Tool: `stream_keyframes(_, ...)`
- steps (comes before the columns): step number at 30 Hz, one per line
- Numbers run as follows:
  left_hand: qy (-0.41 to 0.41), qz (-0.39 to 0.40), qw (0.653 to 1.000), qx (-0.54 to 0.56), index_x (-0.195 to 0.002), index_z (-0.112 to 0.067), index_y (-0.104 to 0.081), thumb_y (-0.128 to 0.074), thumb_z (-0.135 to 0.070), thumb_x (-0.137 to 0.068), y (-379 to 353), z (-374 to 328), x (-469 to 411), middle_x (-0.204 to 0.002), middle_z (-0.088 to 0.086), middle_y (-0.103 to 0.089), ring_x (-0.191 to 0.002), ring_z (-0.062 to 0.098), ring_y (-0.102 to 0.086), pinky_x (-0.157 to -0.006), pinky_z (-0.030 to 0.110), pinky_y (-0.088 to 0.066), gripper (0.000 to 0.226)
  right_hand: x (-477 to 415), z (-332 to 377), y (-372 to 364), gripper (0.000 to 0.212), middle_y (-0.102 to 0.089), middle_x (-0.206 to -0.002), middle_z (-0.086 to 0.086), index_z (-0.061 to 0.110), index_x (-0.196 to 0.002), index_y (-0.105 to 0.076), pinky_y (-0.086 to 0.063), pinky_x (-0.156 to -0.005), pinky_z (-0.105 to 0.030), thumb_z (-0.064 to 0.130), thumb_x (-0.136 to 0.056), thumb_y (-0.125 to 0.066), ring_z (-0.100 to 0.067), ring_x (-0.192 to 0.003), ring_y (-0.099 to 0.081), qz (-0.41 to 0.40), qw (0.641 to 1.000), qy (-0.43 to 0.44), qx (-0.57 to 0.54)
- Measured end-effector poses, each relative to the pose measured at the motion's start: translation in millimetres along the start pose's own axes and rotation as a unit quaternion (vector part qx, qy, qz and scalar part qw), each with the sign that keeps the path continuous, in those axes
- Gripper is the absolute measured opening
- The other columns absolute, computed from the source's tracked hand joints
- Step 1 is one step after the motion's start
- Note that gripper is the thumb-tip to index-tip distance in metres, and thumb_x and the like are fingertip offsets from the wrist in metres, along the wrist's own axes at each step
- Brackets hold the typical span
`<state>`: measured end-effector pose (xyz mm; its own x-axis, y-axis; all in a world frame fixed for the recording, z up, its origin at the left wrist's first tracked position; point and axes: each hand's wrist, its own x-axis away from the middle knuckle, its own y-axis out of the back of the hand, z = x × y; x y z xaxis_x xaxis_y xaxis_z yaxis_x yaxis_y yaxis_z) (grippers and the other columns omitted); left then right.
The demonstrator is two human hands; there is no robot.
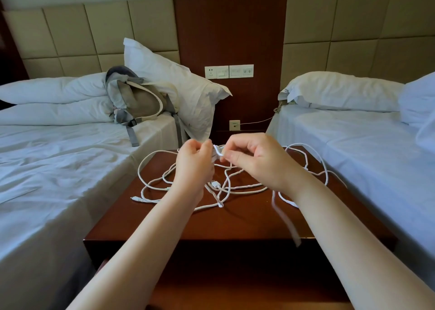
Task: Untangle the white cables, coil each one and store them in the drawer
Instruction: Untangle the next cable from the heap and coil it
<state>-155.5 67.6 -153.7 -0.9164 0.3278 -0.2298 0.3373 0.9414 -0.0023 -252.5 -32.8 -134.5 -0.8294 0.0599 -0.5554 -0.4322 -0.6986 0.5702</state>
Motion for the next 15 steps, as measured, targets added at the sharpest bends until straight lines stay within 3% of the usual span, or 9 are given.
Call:
stream_keyframes(7,-0.021,-0.039,0.996,0.072,-0.074,-0.012,-0.039,-0.048,-0.021,-0.097,16.5,-5.6,-10.9,-0.054,0.002,-0.034,-0.041,0.011,-0.030,-0.034,0.019,-0.026,0.026,-0.9,-9.2,-14.1,0.018,-0.057,-0.061,-0.001,0.023,-0.075,-0.065,-0.036,-0.053,-0.024,0.022,-0.092,-0.059,-0.012,-0.054,-0.043,0.071,0.996,-0.027,0.049)
stream_keyframes(12,-0.036,0.055,0.987,0.148,-0.073,-0.012,-0.036,-0.046,-0.019,-0.098,10.3,-10.2,-1.6,-0.041,-0.003,-0.034,-0.032,0.007,-0.027,-0.033,0.016,-0.024,0.028,-0.2,-29.3,-17.2,0.013,-0.052,-0.057,0.015,0.027,-0.078,-0.065,-0.034,-0.052,-0.010,0.024,-0.090,-0.062,0.000,-0.051,-0.044,0.049,0.996,-0.074,0.033)
stream_keyframes(15,-0.040,0.151,0.970,0.188,-0.074,-0.010,-0.036,-0.043,-0.015,-0.099,8.0,-10.3,3.6,-0.043,-0.002,-0.035,-0.033,0.007,-0.027,-0.035,0.015,-0.024,0.026,0.5,-39.5,-14.3,0.014,-0.058,-0.066,0.005,0.028,-0.078,-0.065,-0.037,-0.056,-0.017,0.029,-0.091,-0.060,-0.005,-0.058,-0.049,0.015,0.996,-0.081,0.027)
